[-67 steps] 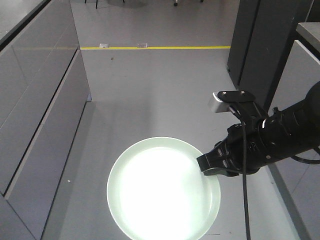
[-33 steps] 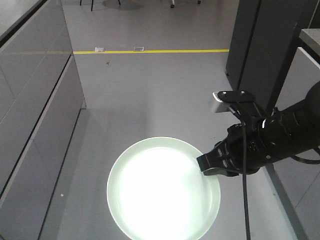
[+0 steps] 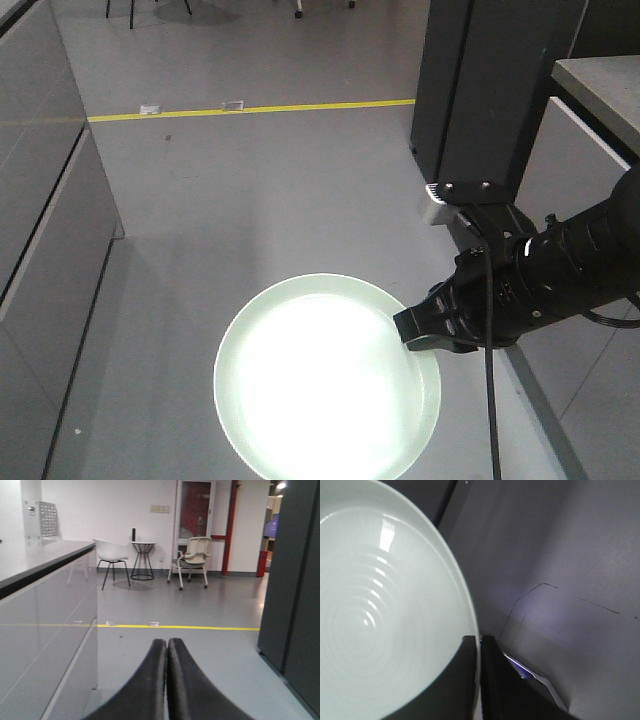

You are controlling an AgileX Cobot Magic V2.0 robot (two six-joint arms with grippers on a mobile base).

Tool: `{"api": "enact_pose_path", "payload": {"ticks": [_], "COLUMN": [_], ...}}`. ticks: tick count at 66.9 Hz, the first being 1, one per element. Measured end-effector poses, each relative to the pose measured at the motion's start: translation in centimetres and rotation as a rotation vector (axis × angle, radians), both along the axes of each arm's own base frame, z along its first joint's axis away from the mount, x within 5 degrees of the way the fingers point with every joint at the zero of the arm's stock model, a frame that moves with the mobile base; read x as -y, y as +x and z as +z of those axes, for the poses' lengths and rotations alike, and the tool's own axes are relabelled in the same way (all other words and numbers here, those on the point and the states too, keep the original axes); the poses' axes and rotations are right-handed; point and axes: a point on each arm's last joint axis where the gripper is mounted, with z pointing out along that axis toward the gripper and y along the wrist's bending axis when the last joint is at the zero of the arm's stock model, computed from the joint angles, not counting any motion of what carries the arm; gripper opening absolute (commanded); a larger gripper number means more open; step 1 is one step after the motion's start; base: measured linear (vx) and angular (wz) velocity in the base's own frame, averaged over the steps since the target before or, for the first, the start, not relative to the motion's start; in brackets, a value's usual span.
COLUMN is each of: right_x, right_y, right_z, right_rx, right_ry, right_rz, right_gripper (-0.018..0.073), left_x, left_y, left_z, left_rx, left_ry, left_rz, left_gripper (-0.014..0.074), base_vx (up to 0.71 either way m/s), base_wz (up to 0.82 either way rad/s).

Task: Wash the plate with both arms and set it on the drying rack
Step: 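Hold the plate in the right gripper while turning toward the sink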

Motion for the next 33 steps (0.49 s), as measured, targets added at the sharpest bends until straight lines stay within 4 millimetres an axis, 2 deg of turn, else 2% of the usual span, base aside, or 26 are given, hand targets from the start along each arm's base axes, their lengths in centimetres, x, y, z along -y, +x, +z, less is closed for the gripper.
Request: {"api": "enact_pose_path", "payload": {"ticks": [33], "right_x": [0.00], "right_y": [0.00], "right_z": [0.00], "right_rx": [0.000], "right_ry": [0.000], "right_rz": [0.000], "right_gripper": [-0.0001], "left_x": [0.00], "left_y": [0.00], "left_z": [0.00], "left_rx": [0.000], "left_ry": [0.000], "left_rz": [0.000], "left_gripper": [-0.0006], "base_vx": [0.10], "base_wz": [-0.29]}}
